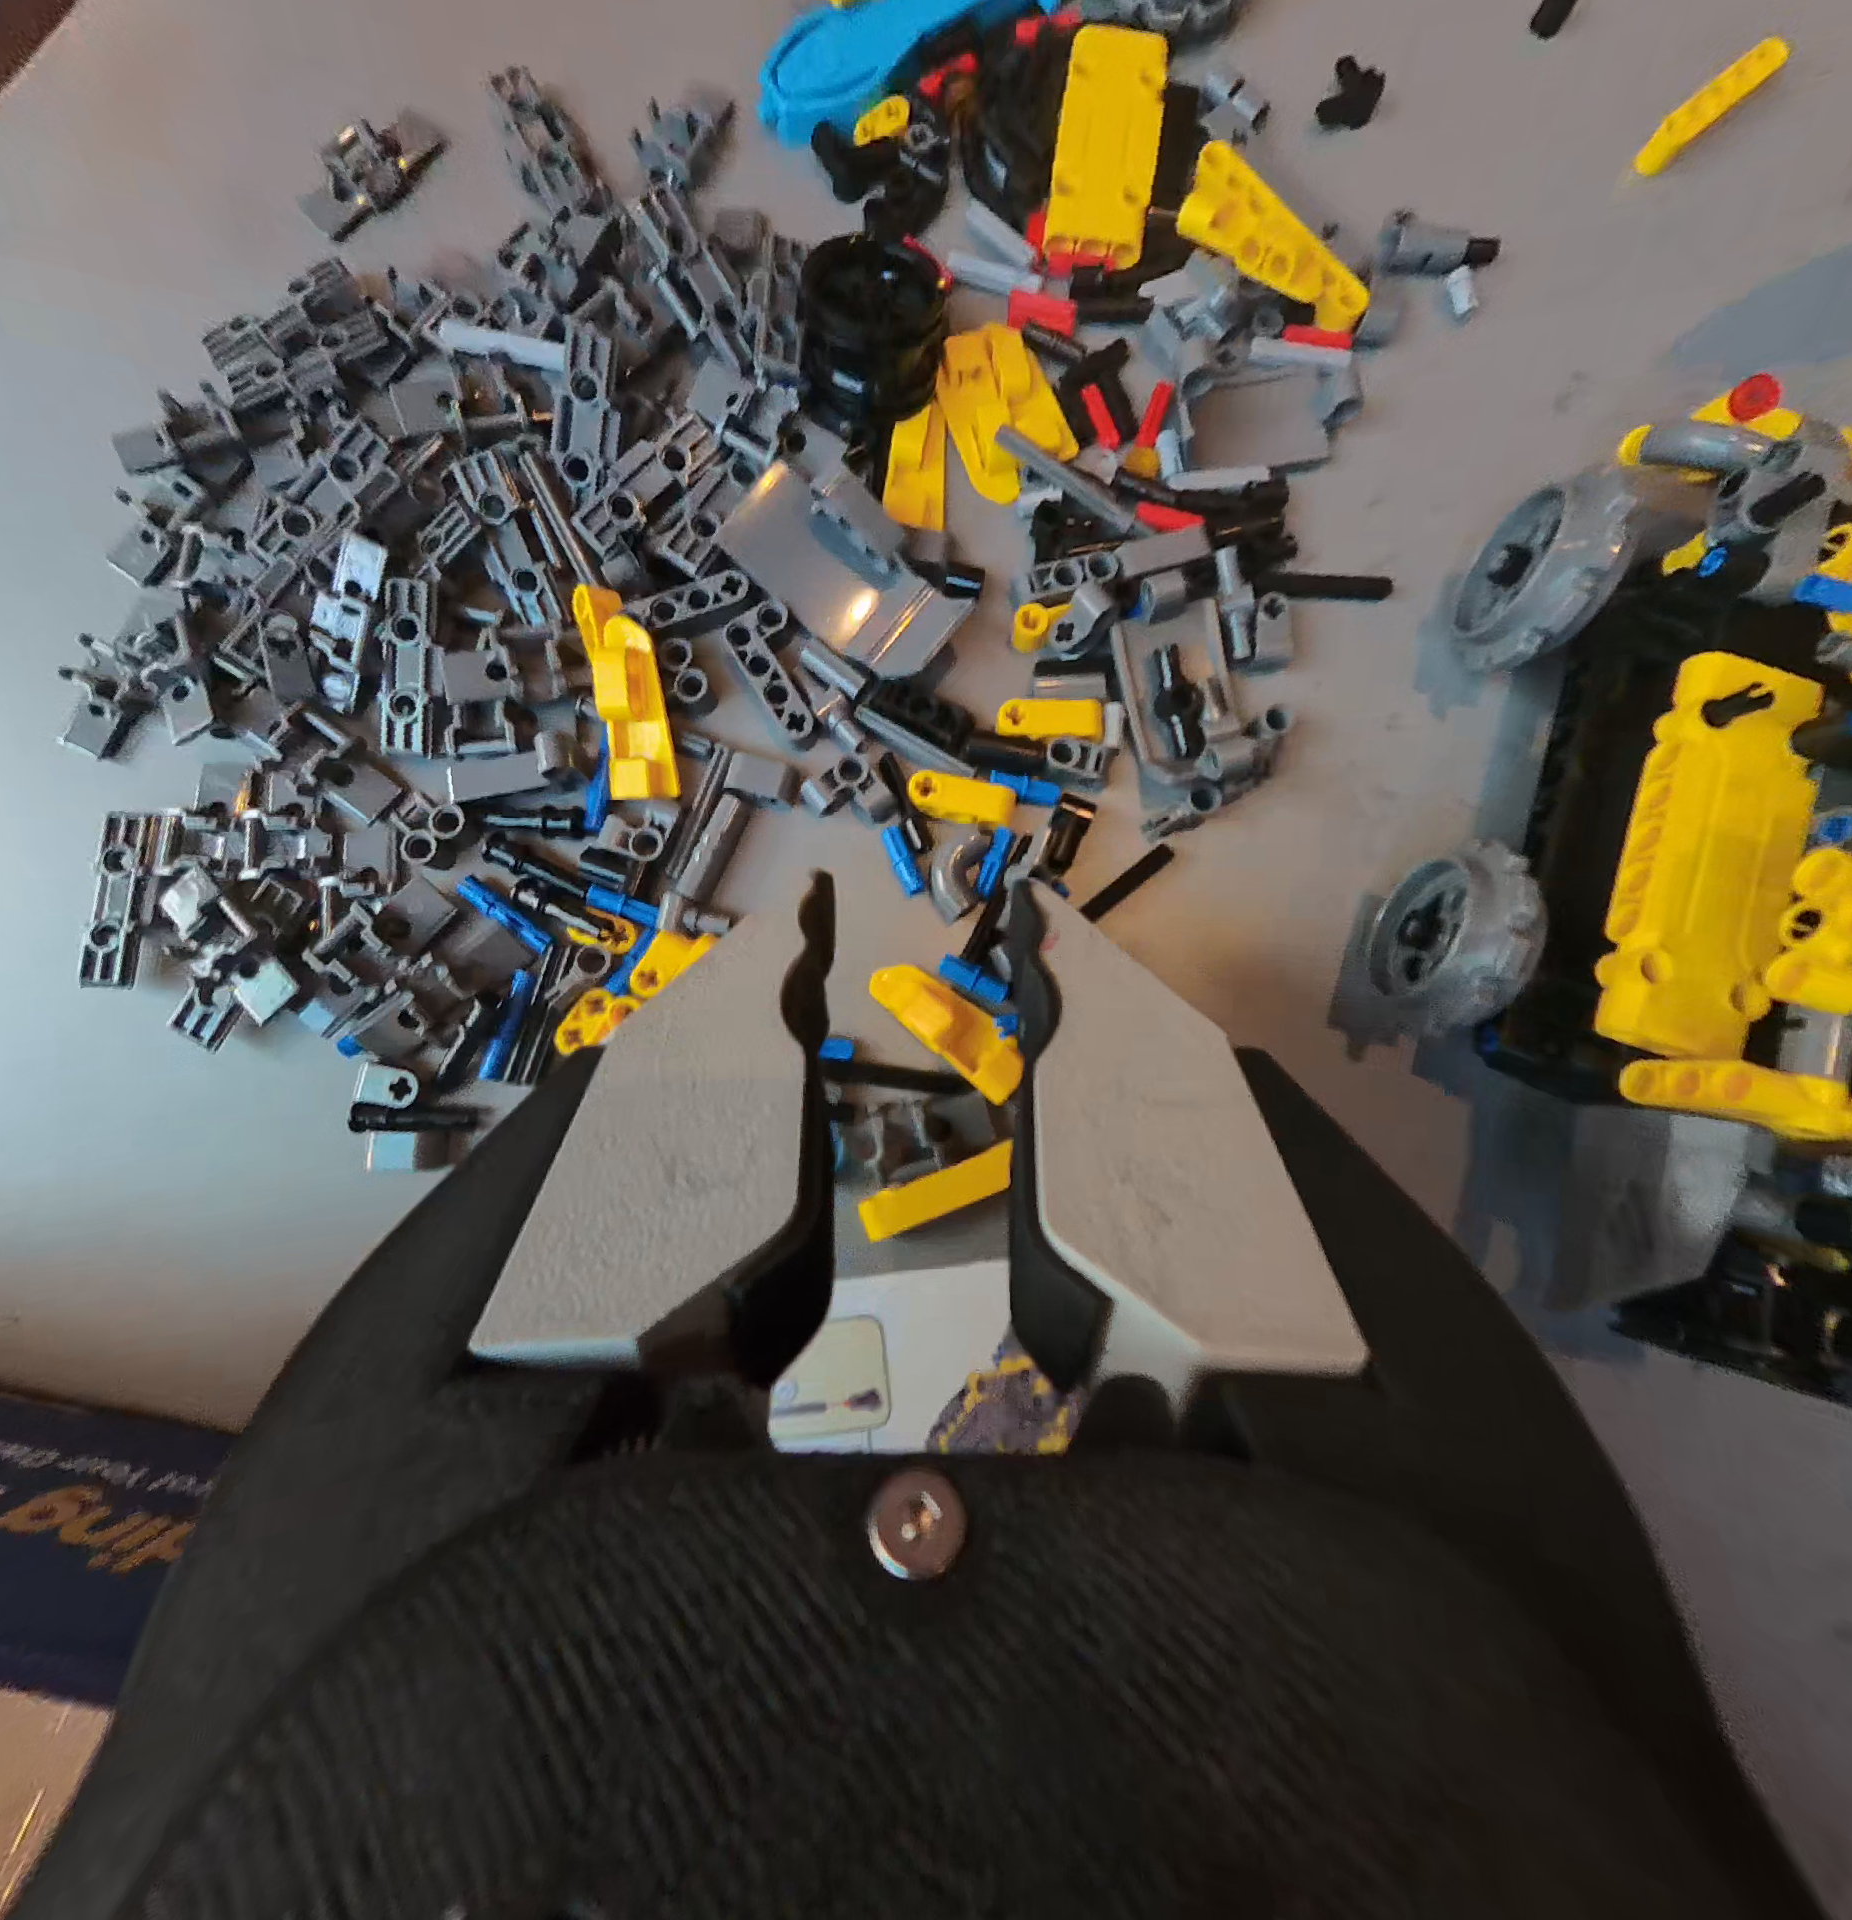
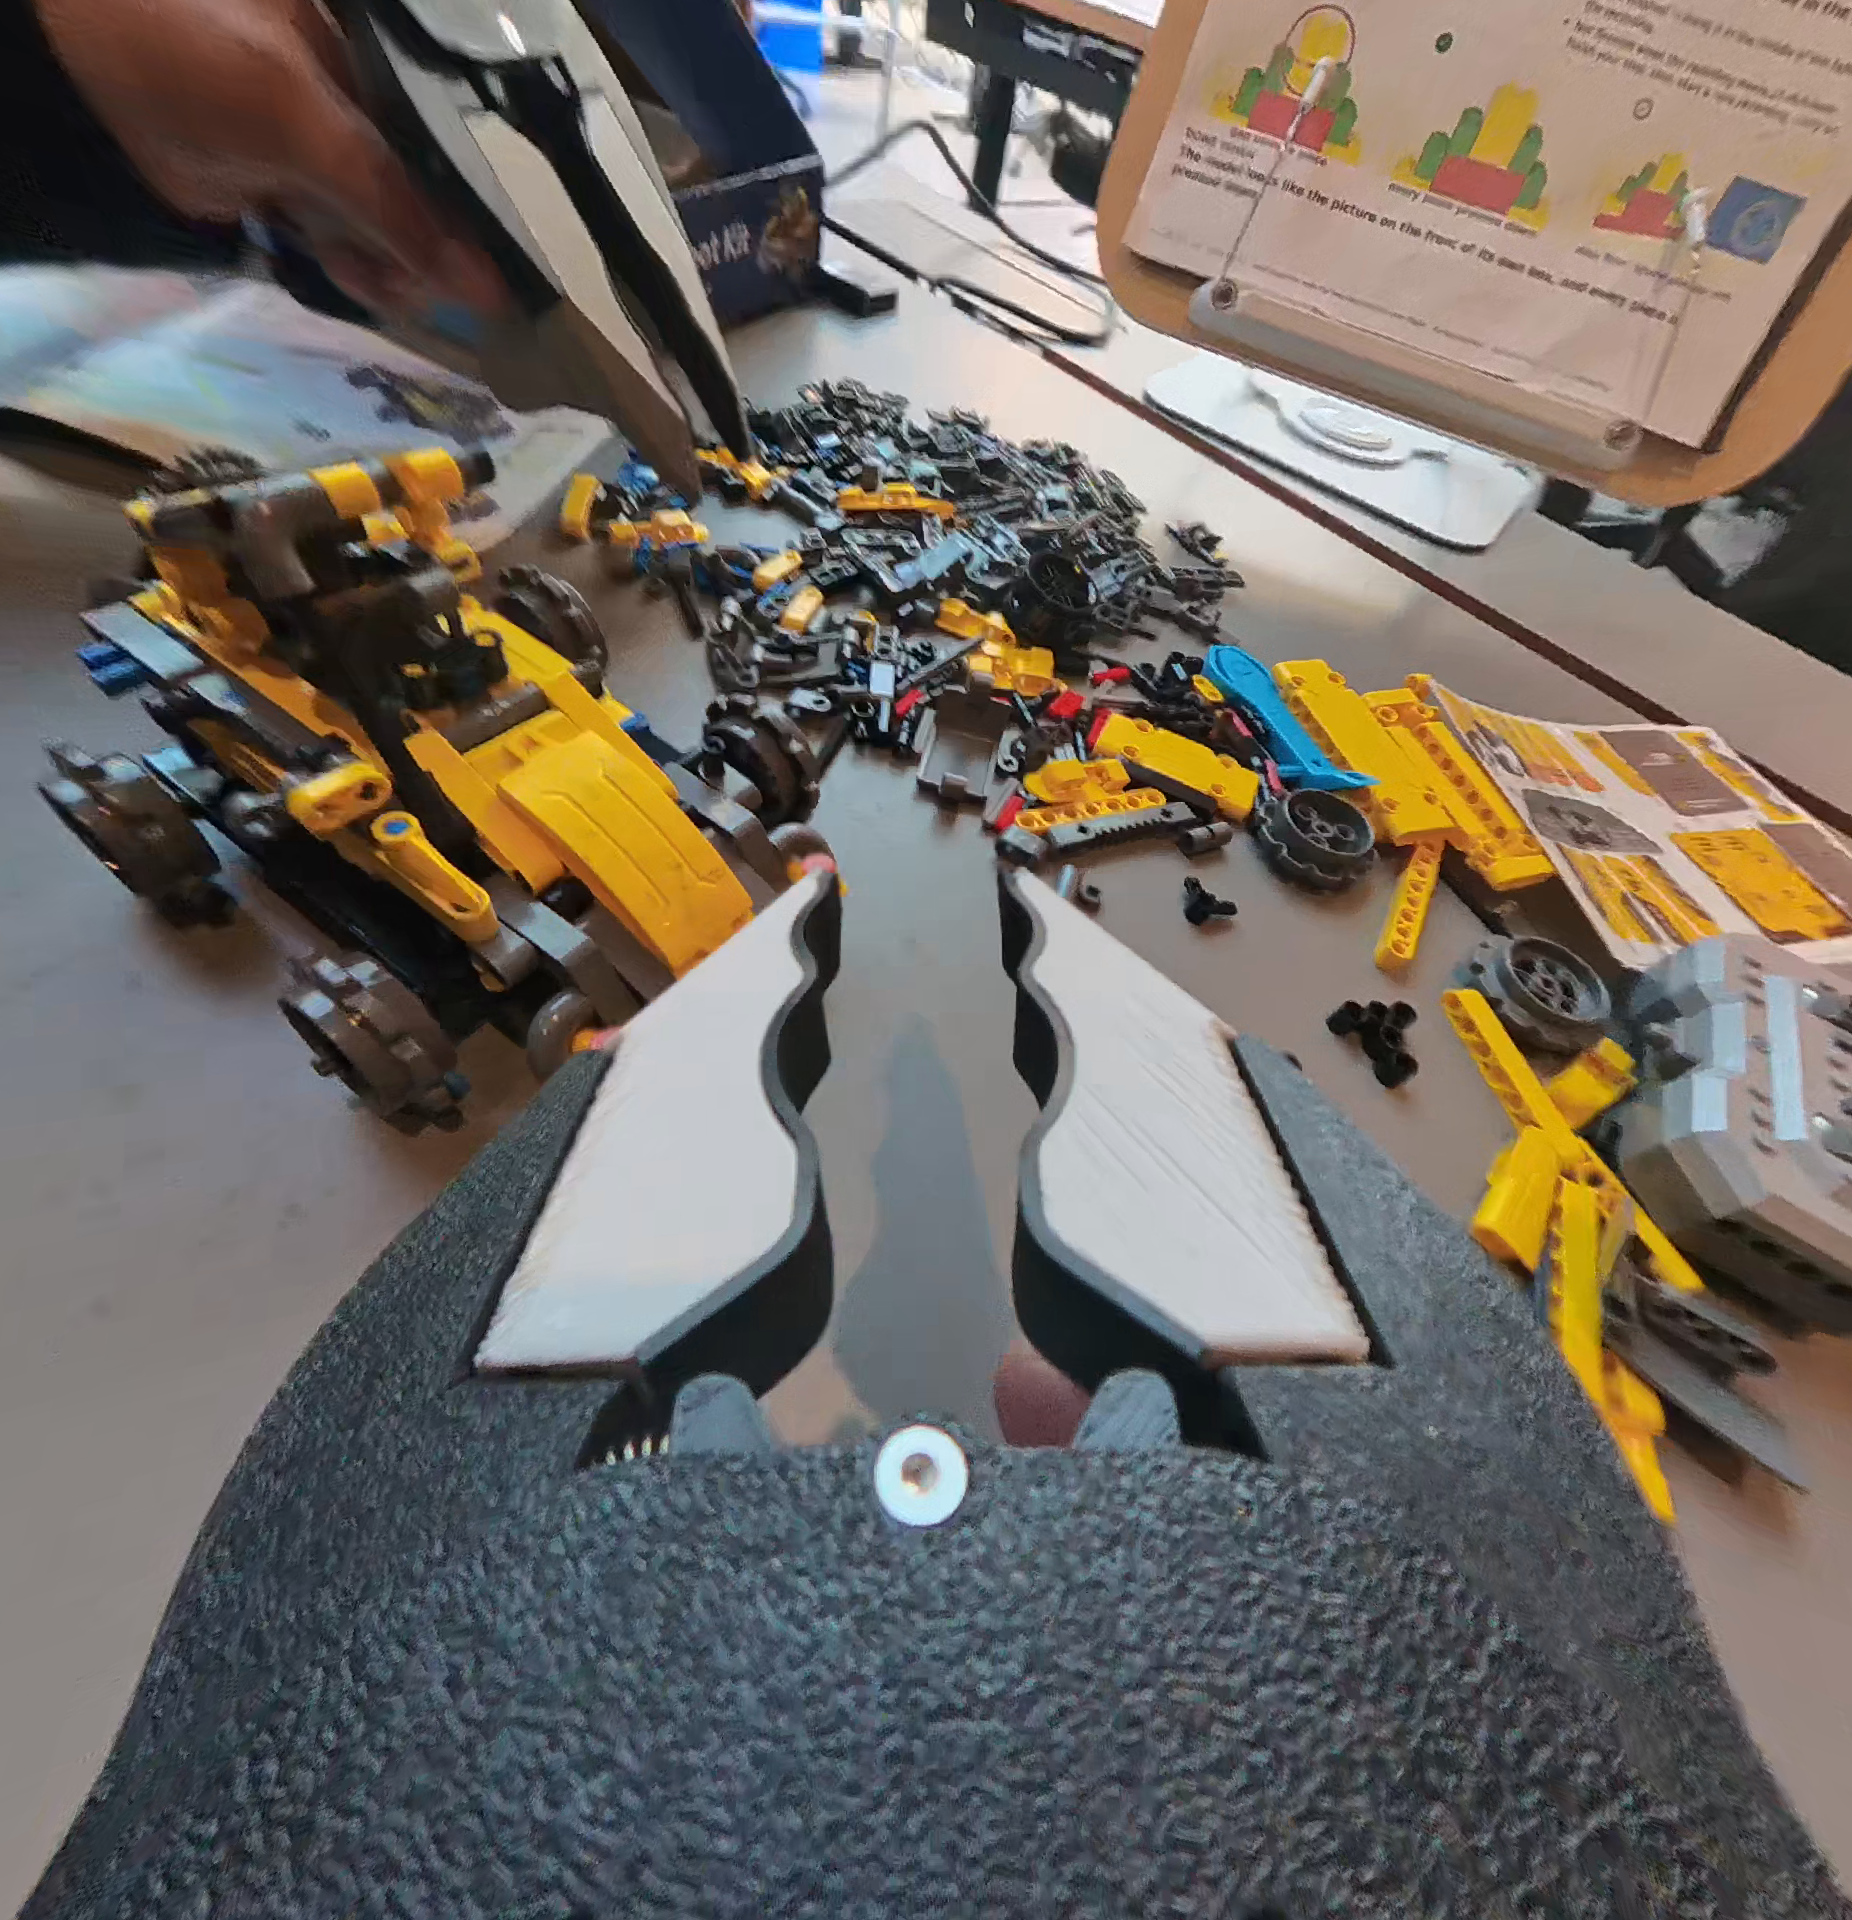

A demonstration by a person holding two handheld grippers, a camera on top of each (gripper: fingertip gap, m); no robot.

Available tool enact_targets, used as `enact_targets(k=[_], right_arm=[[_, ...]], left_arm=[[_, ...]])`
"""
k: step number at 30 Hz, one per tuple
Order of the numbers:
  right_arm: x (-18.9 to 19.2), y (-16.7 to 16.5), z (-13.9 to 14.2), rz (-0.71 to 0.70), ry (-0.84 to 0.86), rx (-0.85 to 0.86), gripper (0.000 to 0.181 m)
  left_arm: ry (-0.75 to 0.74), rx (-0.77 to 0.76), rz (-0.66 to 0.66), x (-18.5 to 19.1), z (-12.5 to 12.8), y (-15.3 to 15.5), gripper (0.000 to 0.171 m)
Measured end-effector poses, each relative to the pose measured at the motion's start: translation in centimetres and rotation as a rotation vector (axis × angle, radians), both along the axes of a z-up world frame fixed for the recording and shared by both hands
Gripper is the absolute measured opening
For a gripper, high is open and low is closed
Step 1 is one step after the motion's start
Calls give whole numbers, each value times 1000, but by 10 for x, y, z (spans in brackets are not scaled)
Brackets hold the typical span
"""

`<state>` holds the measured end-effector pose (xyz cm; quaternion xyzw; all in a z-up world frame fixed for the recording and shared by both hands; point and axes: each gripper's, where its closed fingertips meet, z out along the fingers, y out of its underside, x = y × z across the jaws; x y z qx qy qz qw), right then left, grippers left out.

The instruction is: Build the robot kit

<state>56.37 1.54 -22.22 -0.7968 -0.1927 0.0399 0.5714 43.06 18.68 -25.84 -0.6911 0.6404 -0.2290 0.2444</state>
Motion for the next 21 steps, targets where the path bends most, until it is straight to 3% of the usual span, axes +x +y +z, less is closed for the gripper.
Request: enact_targets(k=[4,7,10,14,17,19,21], right_arm=[[-22,27,40,187,131,33,32],[-26,78,49,187,62,-106,44],[-30,115,22,228,-59,-274,37],[-48,115,-28,387,-127,-506,34],[-38,122,-56,346,-254,-536,26],[-40,128,-52,335,-233,-490,0],[-31,136,-45,274,-276,-439,0]], left_arm=[[-40,21,1,19,2,-3,28],[-91,37,60,29,4,3,29],[-78,2,99,29,-7,3,32],[-12,-25,55,24,-25,0,38],[-11,-13,12,24,-26,1,29],[-20,25,19,24,-25,6,27],[-63,75,27,25,-18,11,21]])
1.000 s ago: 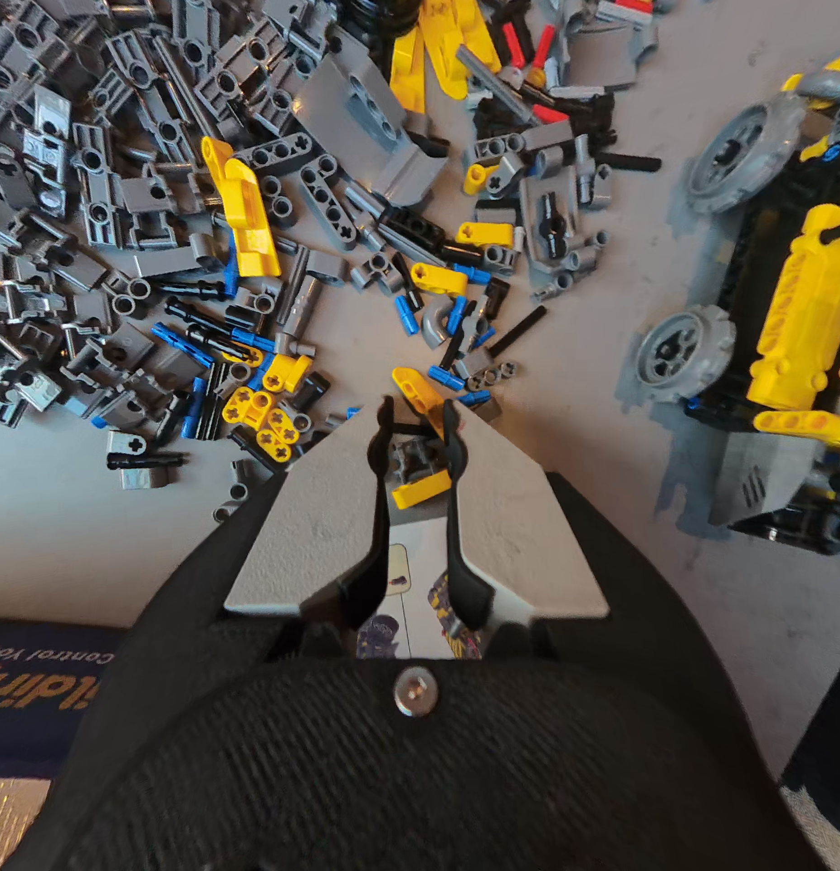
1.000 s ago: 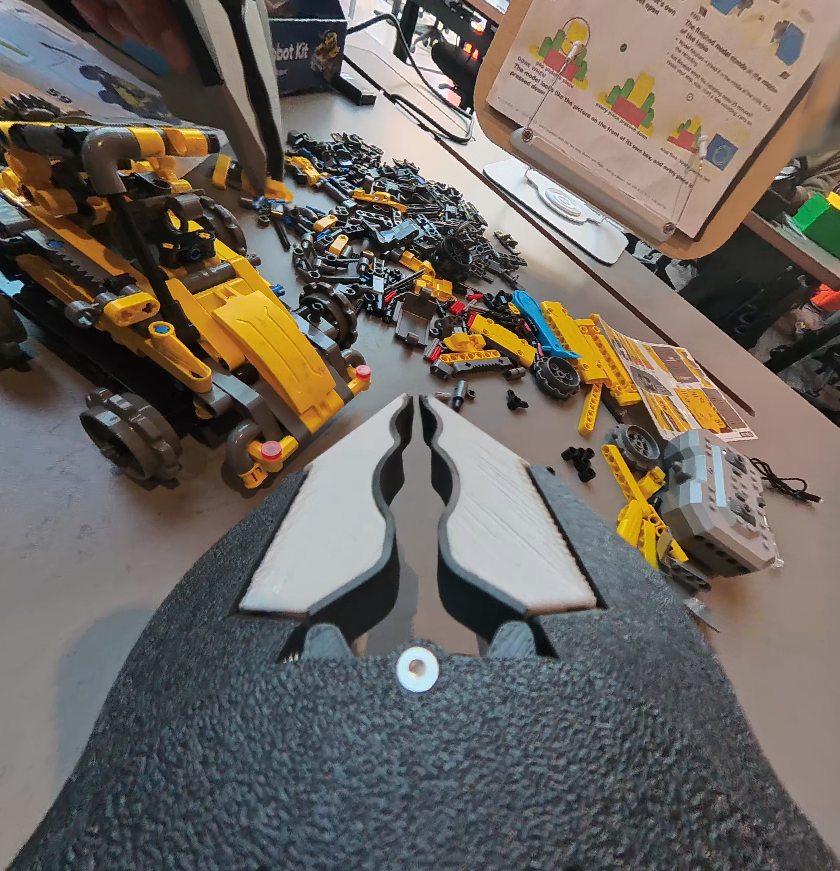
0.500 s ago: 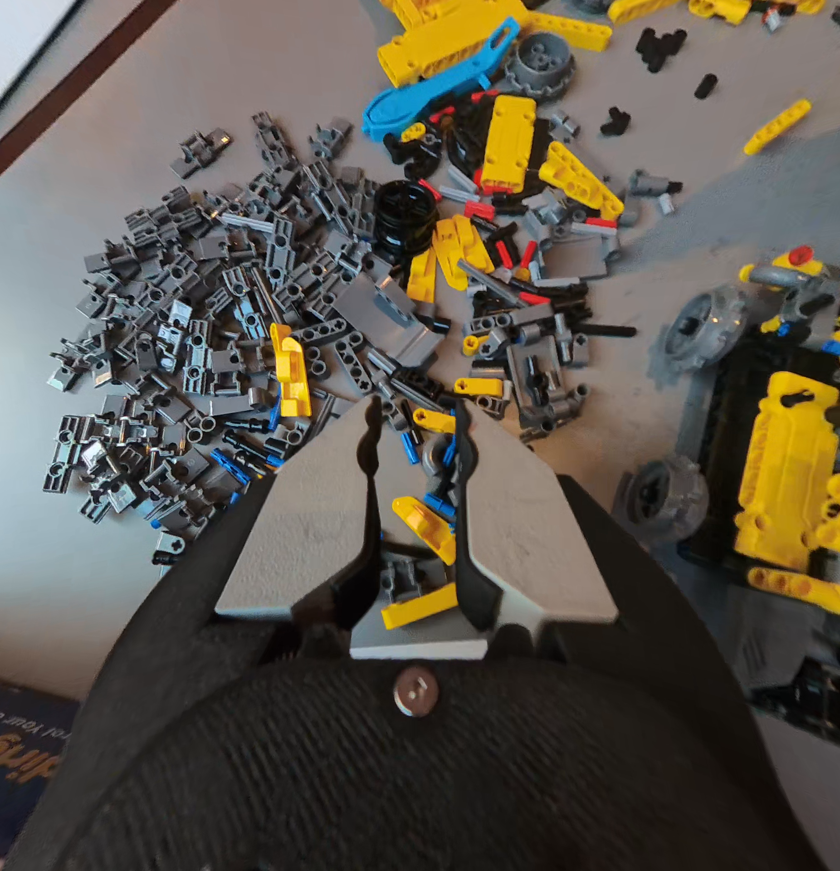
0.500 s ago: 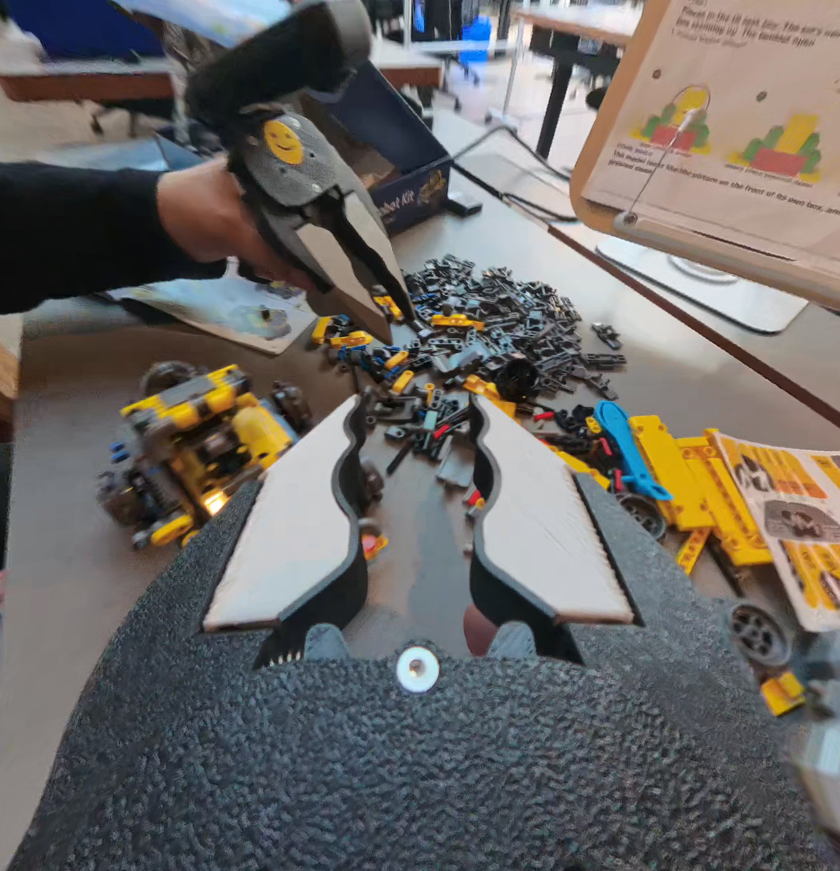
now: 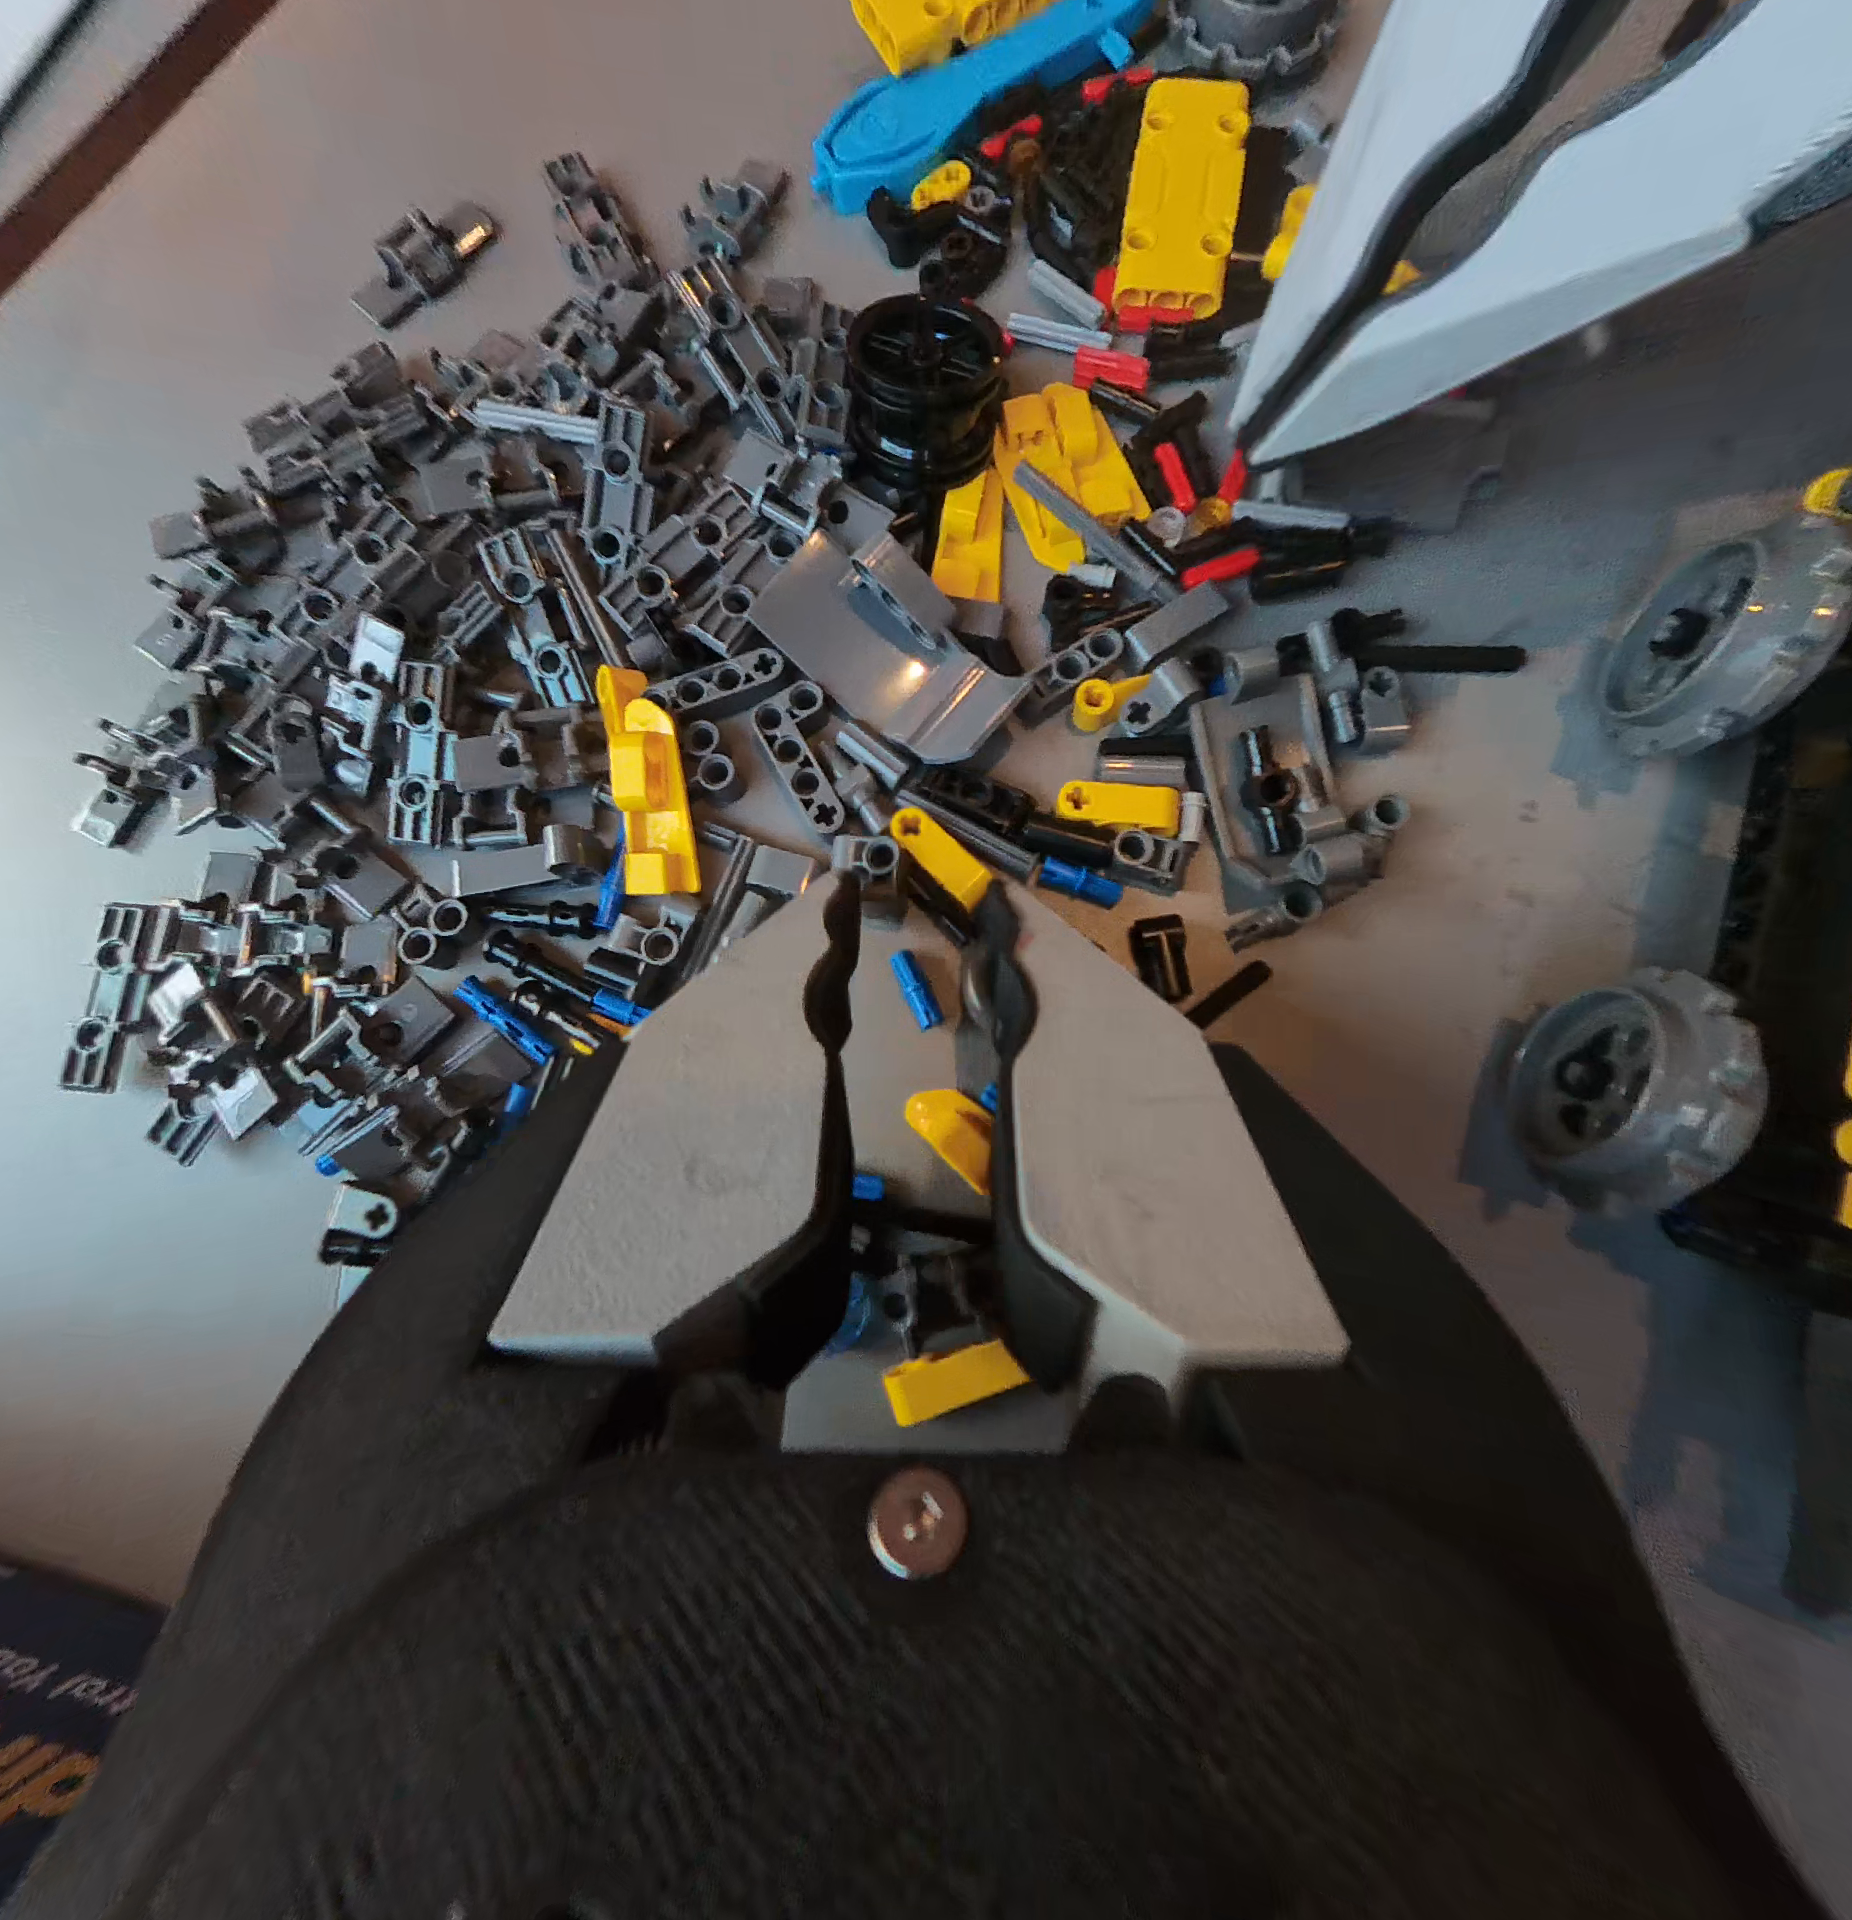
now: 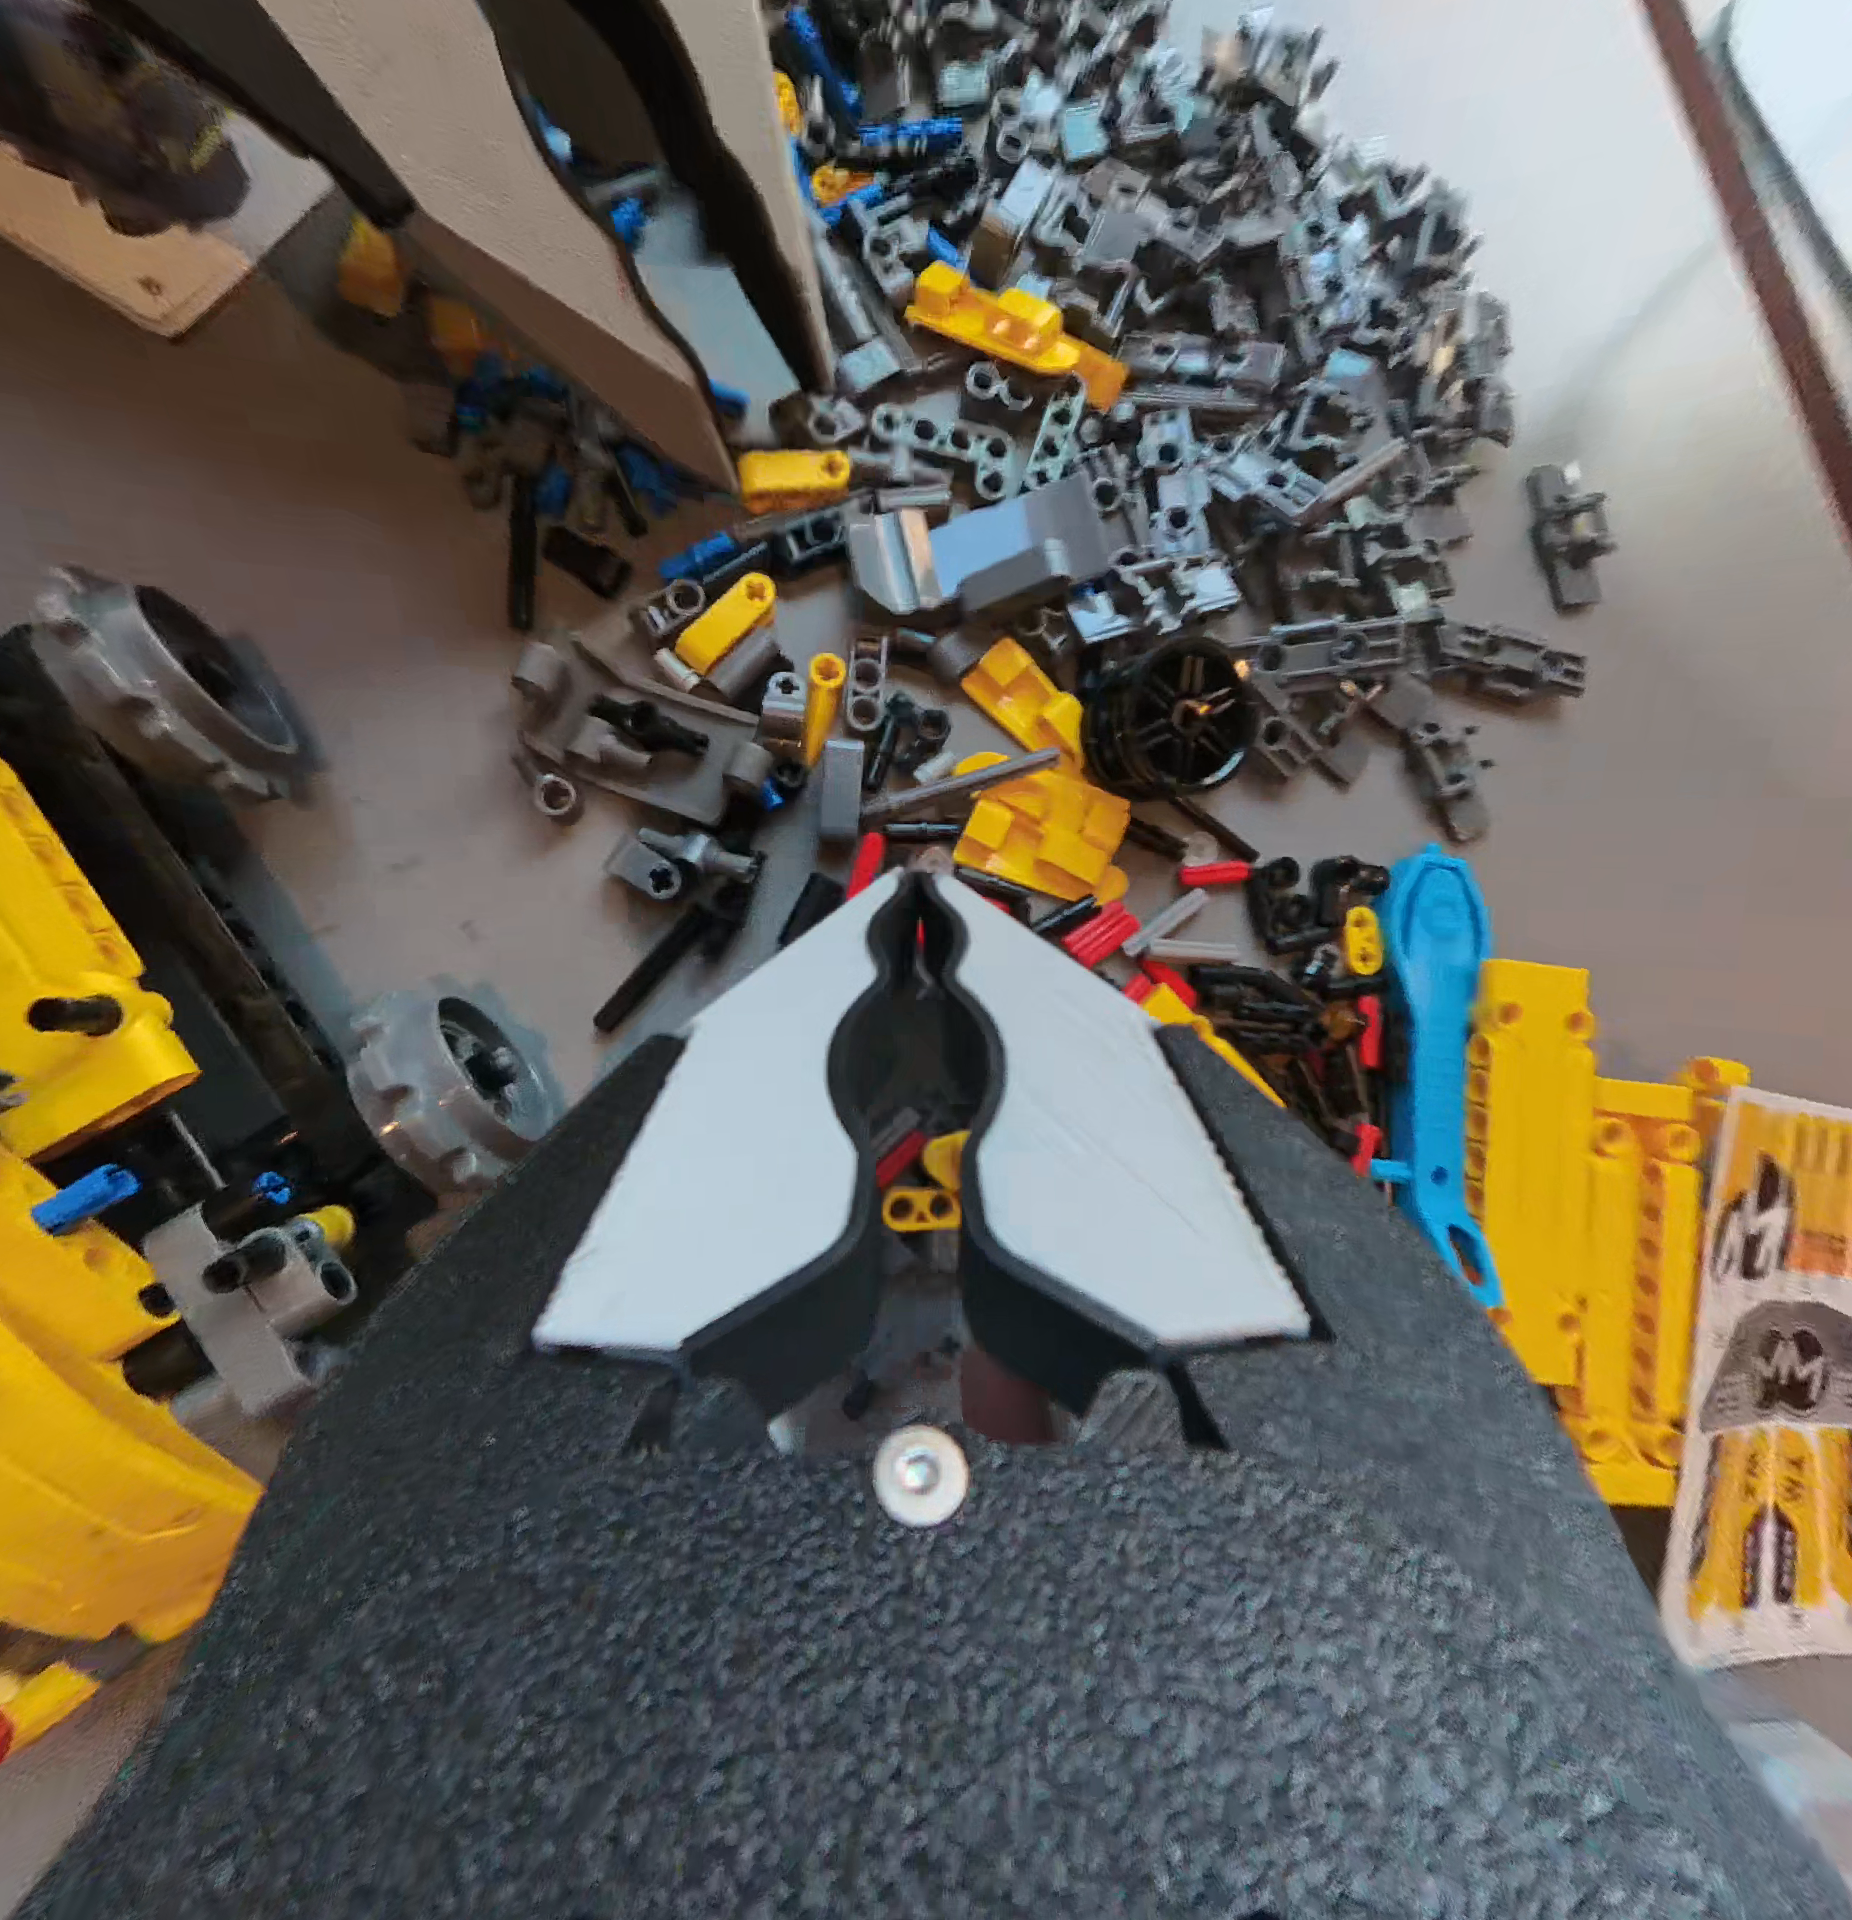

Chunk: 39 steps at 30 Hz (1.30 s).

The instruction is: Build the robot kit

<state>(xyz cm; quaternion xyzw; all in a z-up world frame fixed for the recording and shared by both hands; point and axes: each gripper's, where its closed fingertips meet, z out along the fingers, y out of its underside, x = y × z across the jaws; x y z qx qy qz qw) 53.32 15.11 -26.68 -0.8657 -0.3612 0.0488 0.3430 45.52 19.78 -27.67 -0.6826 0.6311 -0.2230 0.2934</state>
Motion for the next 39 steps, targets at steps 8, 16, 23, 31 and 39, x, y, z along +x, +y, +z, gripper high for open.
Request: enact_targets(k=[8,16,23,31,39], right_arm=[[-29,-7,1,88,163,-27,12],[-20,6,-4,14,125,8,5],[-33,-3,-12,82,131,-28,8],[-43,-9,-13,99,234,-109,10],[-37,-11,-8,74,296,-155,10]], left_arm=[[-12,10,-74,-7,13,-14,11],[38,-9,-45,-9,-4,-12,12],[-5,-6,-24,-10,8,-8,12],[12,-22,-32,-11,5,-12,12],[11,-20,-31,-11,6,-12,12]])
